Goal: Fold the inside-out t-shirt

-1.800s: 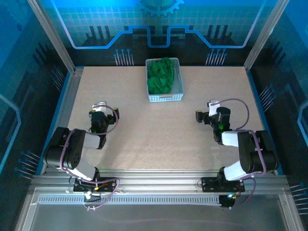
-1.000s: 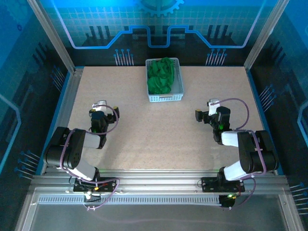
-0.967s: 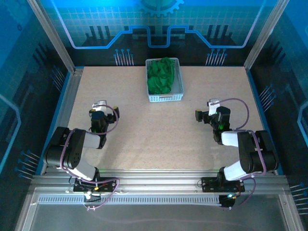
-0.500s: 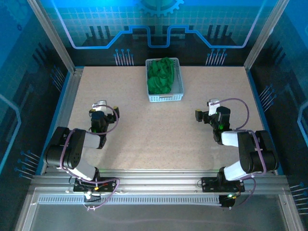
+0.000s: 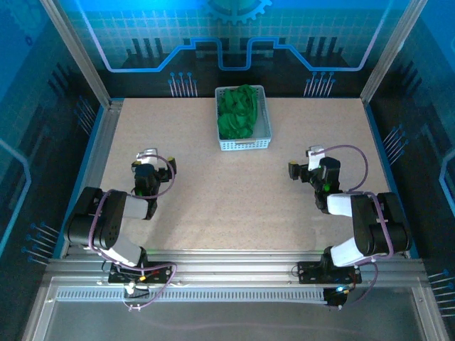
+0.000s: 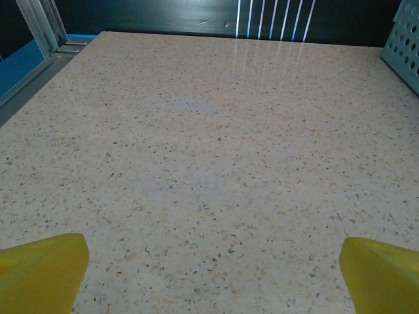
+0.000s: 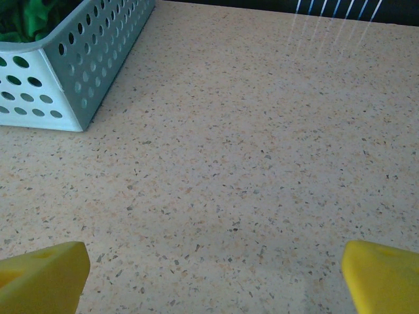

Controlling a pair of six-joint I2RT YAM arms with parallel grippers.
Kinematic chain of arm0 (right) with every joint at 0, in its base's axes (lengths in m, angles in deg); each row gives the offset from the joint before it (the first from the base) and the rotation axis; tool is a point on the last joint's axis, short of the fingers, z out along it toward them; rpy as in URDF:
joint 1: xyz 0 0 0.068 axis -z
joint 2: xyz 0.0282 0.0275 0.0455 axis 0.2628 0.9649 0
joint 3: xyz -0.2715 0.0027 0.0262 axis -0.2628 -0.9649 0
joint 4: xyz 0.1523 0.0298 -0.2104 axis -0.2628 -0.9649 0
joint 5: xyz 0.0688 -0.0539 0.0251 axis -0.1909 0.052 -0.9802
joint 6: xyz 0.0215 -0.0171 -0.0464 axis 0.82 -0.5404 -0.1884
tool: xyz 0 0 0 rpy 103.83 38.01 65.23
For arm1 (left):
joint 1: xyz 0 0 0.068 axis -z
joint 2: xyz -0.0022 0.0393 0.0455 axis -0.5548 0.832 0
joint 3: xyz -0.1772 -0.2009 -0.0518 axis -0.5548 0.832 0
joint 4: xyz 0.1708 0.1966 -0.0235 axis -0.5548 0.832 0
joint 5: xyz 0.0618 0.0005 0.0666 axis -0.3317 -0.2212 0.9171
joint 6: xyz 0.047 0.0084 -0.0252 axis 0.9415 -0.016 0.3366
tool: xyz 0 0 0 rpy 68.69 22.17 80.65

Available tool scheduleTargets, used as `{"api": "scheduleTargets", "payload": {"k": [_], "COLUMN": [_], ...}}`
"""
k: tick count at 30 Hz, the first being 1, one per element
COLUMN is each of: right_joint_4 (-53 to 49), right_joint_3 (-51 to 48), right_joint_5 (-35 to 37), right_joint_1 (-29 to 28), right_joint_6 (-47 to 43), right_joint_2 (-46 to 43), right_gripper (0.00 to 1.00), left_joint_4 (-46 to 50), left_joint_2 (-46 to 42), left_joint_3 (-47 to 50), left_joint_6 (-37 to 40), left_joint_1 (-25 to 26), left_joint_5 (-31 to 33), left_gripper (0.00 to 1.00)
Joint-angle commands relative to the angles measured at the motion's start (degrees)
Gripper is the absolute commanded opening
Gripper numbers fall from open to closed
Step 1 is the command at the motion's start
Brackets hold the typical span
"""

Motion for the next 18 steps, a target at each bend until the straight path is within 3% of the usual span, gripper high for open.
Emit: {"api": "scheduleTargets", "payload": {"k": [1,7,10,15,18], "right_joint_4": [2.4,2.3,3.9,-4.3,-13.4], "right_joint_3": [1.3,0.8,-1.1,-0.8,1.7], "right_joint_5": [0.8,0.3,1.7,5.4,4.8], "right_joint_1": [-0.7,-1.9,-2.8,-5.6,-6.9], "right_joint_6": [0.0,-1.6,-2.2,-4.0,-3.5], "right_joint_2": [0.8,-0.4,-2.9,-12.4,-20.1], "right_gripper": [1.00,1.00,1.00,1.00,1.00], "left_joint_4": [-1.7,-6.7,-9.0,0.8,12.7], "left_joint_2": [0.4,-2.4,-7.1,-19.9,-27.6], "left_joint_3": [-1.2,2.3,5.1,2.4,-2.5], "left_joint_6": [1.2,2.9,6.4,6.7,2.2], "left_joint_1": [0.2,1.7,5.4,9.4,10.1], "left_joint_5": [1.0,2.6,7.8,14.0,12.8], "left_gripper": [0.99,0.99,0.99,0.99,0.99]}}
